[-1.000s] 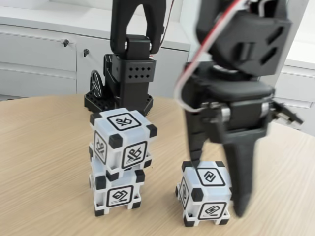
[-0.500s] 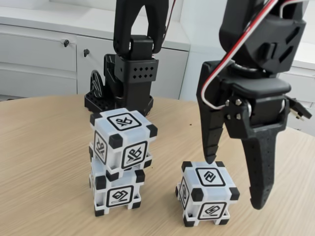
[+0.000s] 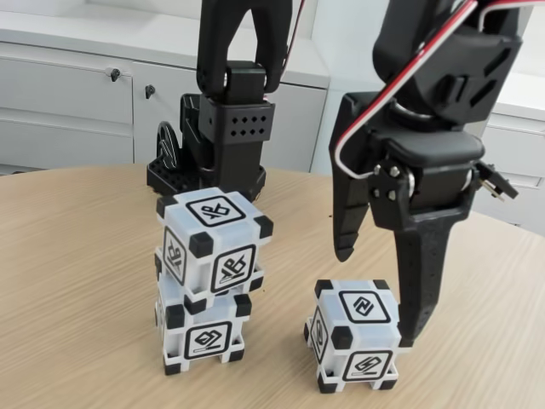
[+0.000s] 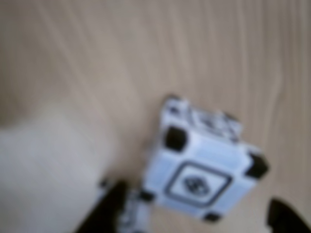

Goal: Stack cubes from left to right.

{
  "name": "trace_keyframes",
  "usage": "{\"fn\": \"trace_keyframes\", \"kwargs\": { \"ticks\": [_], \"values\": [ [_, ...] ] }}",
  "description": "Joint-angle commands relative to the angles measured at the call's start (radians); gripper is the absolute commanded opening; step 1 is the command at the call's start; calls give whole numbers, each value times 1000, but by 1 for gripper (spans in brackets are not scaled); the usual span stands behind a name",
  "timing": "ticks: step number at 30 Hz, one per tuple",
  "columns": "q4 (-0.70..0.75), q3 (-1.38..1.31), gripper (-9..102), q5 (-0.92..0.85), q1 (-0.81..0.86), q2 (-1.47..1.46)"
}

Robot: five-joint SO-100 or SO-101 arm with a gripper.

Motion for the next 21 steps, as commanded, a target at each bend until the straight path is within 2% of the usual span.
{"fn": "trace_keyframes", "kwargs": {
  "ticks": [1,8,21],
  "values": [
    [-6,-8,31,-26,-3,12],
    [-92,-3,31,-48,12,11],
    [-80,-5,31,-32,-3,-60]
  ]
}}
